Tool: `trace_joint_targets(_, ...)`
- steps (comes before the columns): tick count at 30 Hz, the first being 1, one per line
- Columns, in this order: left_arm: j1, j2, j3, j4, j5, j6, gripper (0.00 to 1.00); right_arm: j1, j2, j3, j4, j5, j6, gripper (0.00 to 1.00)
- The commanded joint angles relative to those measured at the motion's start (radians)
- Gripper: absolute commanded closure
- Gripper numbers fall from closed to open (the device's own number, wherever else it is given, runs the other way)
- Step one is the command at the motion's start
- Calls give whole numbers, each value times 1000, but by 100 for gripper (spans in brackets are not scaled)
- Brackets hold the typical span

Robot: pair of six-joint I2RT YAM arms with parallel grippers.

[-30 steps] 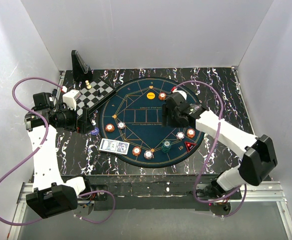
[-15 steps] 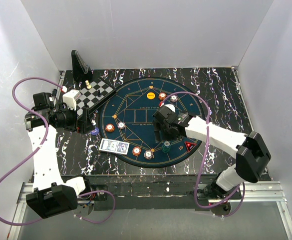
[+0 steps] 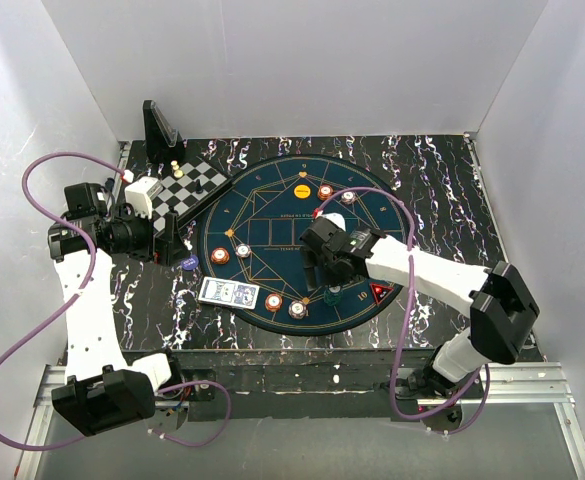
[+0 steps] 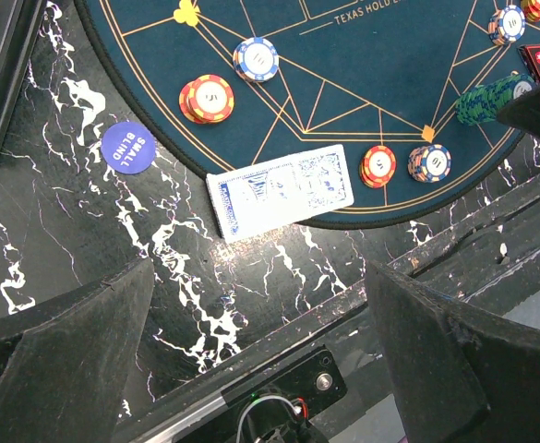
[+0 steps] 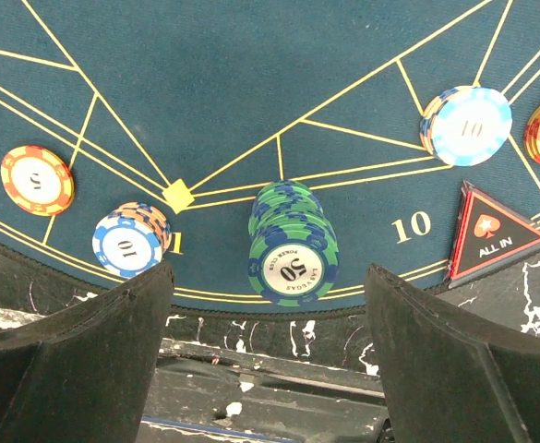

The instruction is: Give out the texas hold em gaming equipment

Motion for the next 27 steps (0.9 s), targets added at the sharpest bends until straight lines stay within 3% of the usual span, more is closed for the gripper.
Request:
trace_joint_targets(1,5,-13,11,4,18,-4,0,19,15,51,-36,29,12,9)
trace_joint_targets(18,5,-12,20,-1,8,-13,0,31,25,39,-38,42,9,9)
trace_joint_targets(27,5,-7,22,5,11,-11,0,30,79,20,-4,42,-1,14)
